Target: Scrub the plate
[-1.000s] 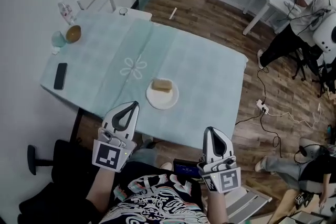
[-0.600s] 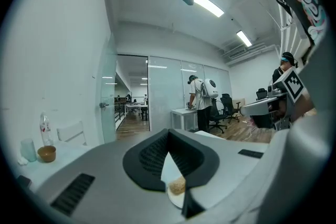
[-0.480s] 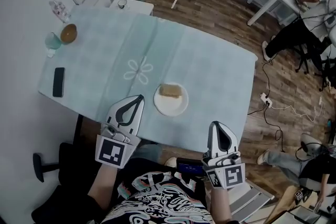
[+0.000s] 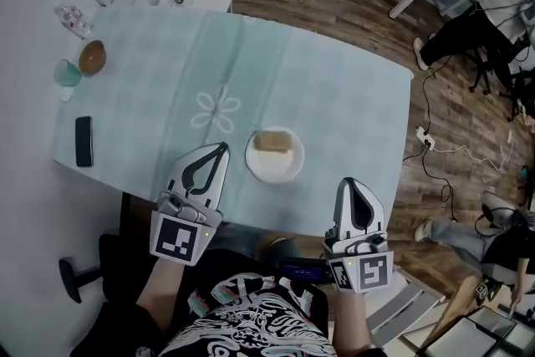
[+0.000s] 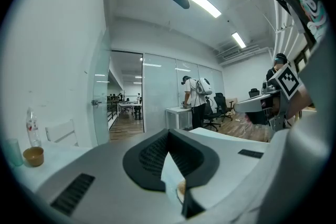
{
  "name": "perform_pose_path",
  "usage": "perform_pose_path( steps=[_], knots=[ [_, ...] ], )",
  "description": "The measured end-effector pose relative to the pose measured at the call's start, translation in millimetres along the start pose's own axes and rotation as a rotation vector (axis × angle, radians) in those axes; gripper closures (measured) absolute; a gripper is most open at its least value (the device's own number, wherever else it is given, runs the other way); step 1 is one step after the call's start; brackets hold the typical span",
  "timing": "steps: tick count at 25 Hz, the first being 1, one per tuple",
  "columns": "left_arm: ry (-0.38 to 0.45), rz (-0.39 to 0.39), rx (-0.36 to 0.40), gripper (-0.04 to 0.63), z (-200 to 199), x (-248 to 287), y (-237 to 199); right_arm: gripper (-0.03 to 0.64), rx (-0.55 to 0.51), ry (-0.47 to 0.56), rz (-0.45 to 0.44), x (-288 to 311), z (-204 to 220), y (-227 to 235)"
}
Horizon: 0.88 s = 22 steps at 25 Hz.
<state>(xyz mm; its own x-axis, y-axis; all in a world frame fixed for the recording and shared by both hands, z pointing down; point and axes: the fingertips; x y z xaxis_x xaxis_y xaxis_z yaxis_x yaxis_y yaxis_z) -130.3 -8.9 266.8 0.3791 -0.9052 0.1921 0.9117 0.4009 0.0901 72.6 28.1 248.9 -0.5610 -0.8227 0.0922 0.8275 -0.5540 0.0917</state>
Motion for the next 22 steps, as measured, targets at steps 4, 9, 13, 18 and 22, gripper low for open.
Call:
perform_pose_path(
  steps=[4,9,13,18,22],
  knots=[
    [0.023,0.024,0.015,0.58,-0.7,8.8,-1.9,0.609,-0.034,0.008,0.02,10.0,-1.5,-5.5],
    [0.021,0.036,0.055,0.58,2.9,19.5,7.4,0.609,-0.049,0.024,0.04,16.5,-2.5,-7.7],
    [0.019,0.057,0.046,0.58,5.8,19.7,19.4,0.609,-0.004,0.021,0.014,21.4,3.2,-13.5],
    [-0.037,0.06,0.011,0.58,24.7,19.7,22.5,0.609,0.026,-0.006,-0.002,27.7,18.7,-13.0],
    [-0.056,0.054,0.019,0.58,33.9,21.9,23.6,0.609,0.108,-0.028,-0.047,30.5,36.6,-12.3]
  ],
)
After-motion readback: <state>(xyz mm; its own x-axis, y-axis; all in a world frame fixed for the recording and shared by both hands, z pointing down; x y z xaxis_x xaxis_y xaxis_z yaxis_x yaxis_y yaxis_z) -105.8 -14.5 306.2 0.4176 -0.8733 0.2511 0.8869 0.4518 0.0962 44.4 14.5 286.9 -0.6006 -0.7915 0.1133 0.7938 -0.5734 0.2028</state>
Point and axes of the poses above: the fingertips, and each gripper's own axes: x forward along the fingers, y to its right, z out of its underside, and after that the axes turned 11 degrees about -z, right-handed
